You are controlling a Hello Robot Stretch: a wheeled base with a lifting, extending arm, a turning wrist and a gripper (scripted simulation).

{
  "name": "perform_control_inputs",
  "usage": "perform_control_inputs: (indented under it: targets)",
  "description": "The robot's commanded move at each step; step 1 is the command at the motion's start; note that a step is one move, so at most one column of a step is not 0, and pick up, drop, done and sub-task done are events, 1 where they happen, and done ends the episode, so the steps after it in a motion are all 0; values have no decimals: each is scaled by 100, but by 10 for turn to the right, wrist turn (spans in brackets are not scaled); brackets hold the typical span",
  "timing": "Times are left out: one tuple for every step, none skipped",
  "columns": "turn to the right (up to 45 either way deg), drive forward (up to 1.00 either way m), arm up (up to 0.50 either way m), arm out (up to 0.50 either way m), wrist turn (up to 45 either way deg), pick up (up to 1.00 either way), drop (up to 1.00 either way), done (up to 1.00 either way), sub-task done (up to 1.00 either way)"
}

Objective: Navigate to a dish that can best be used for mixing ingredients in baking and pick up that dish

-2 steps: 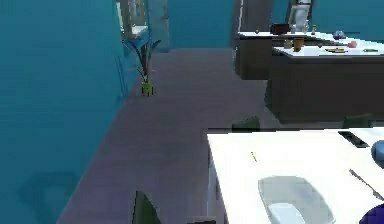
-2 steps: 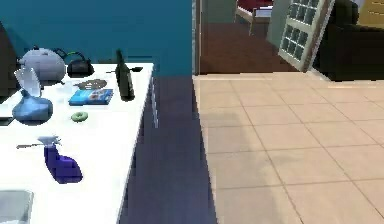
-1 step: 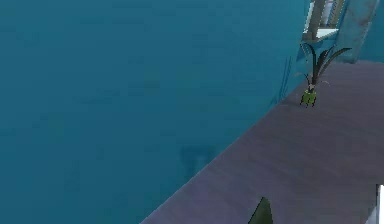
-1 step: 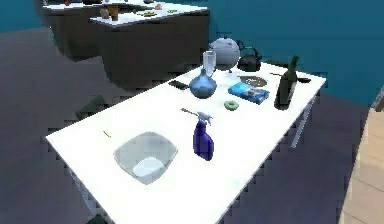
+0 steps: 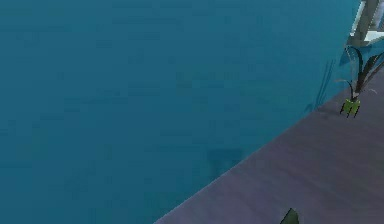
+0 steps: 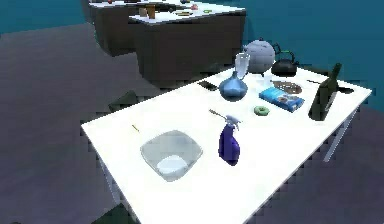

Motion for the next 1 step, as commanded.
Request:
perform_control_inputs:
  targets:
    - [0,0,50,0,0,0,0,0,0]
